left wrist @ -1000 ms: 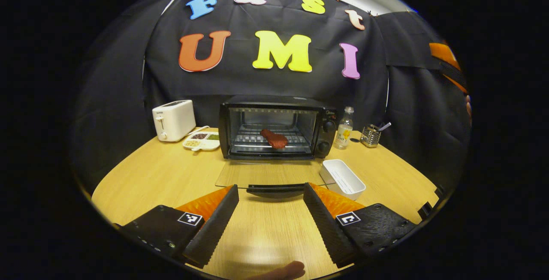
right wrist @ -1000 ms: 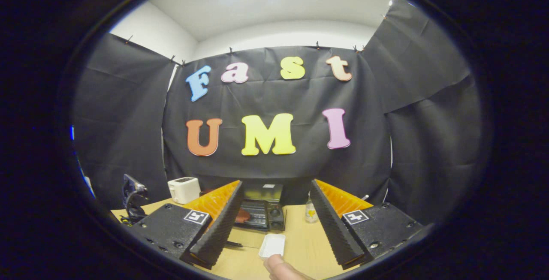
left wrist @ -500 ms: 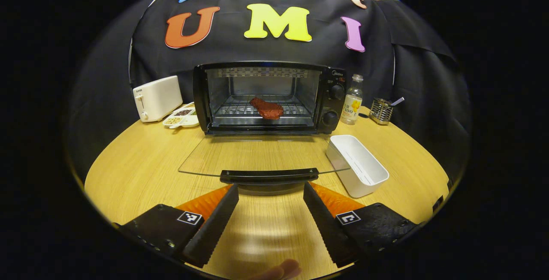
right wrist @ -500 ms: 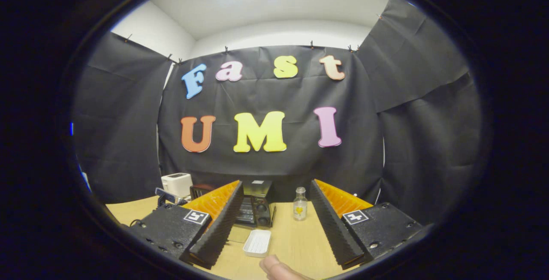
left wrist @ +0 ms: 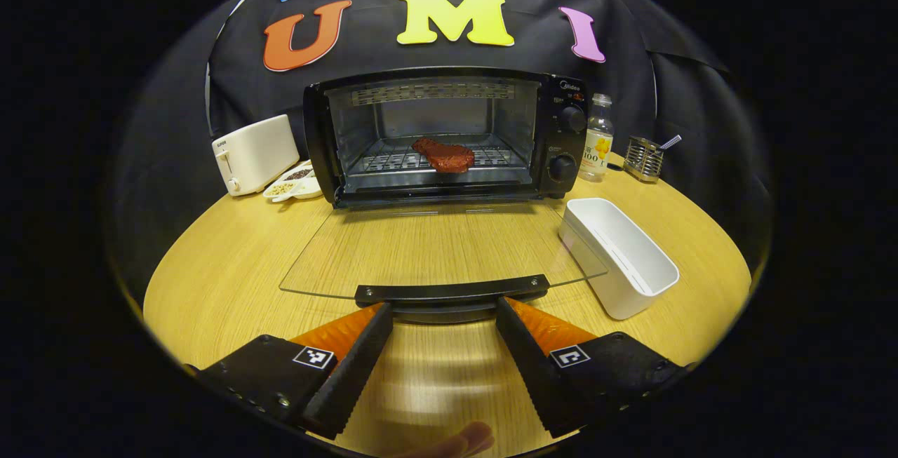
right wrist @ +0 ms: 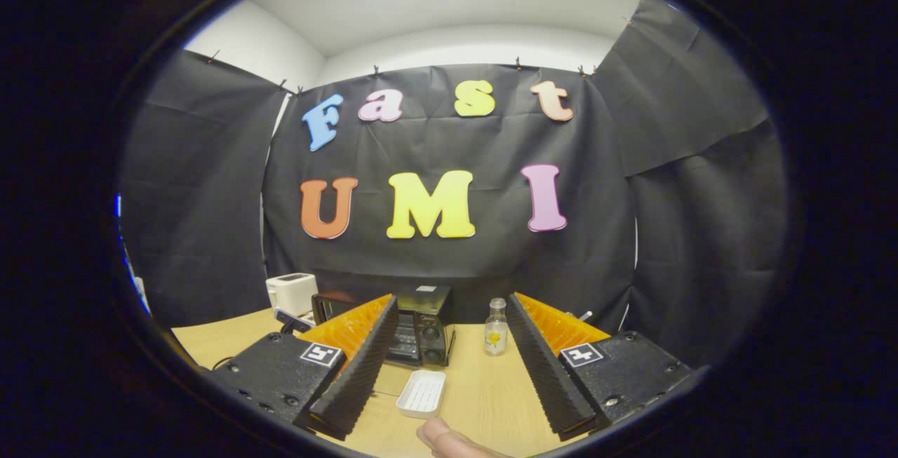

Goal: Open the electric oven with the left hand, put the food in, and close the electric oven.

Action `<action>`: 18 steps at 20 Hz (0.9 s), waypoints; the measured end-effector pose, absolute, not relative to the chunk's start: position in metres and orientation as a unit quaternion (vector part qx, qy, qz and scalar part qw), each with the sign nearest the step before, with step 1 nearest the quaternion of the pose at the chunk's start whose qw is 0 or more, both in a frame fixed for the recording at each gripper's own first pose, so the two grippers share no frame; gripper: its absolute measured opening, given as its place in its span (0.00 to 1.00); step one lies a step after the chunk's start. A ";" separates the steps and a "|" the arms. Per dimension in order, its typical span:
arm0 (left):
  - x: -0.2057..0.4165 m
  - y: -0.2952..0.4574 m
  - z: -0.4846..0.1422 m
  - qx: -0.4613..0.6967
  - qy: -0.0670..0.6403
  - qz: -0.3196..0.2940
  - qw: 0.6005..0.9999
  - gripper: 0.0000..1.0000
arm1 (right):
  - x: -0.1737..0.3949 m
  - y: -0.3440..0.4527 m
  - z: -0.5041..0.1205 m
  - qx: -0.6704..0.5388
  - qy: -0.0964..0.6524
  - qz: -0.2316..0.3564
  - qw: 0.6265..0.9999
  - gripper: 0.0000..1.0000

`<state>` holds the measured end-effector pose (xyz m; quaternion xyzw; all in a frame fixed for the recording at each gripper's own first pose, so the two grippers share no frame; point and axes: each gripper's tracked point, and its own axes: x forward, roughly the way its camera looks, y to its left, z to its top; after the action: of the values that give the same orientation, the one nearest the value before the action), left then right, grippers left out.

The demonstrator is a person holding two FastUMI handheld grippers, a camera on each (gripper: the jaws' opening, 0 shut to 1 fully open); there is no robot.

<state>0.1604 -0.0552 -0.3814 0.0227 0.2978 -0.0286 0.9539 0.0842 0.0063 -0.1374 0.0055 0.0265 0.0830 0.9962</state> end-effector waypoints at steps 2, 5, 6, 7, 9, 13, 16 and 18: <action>0.162 -0.053 -0.382 0.023 0.297 -0.029 0.954 0.95 | 0.084 0.005 -0.138 0.004 0.031 0.080 0.996 0.96; 0.164 -0.053 -0.376 0.031 0.288 -0.030 0.957 0.95 | 0.084 0.001 -0.138 0.004 0.033 0.072 0.997 0.98; 0.165 -0.053 -0.374 0.030 0.284 -0.031 0.958 0.95 | 0.082 0.001 -0.139 -0.001 0.034 0.071 0.997 0.98; 0.166 -0.053 -0.373 0.030 0.283 -0.031 0.958 0.95 | 0.082 -0.001 -0.139 -0.006 0.035 0.067 0.997 0.98; 0.166 -0.053 -0.371 0.027 0.284 -0.029 0.958 0.95 | 0.077 -0.003 -0.133 -0.013 0.030 0.061 0.998 0.98; 0.170 -0.054 -0.353 0.026 0.264 -0.027 0.964 0.96 | 0.069 -0.011 -0.127 -0.018 0.023 0.050 0.998 0.98; 0.177 -0.054 -0.334 0.030 0.241 -0.028 0.970 0.96 | 0.067 -0.011 -0.127 -0.021 0.022 0.046 0.998 0.96; 0.182 -0.054 -0.323 0.033 0.229 -0.029 0.973 0.96 | 0.063 -0.013 -0.125 -0.018 0.021 0.044 0.999 0.96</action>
<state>0.1823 -0.0544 -0.3226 0.0332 0.2285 -0.0286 0.9725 0.0632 -0.0128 -0.1249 -0.0177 0.0207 0.0438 0.9987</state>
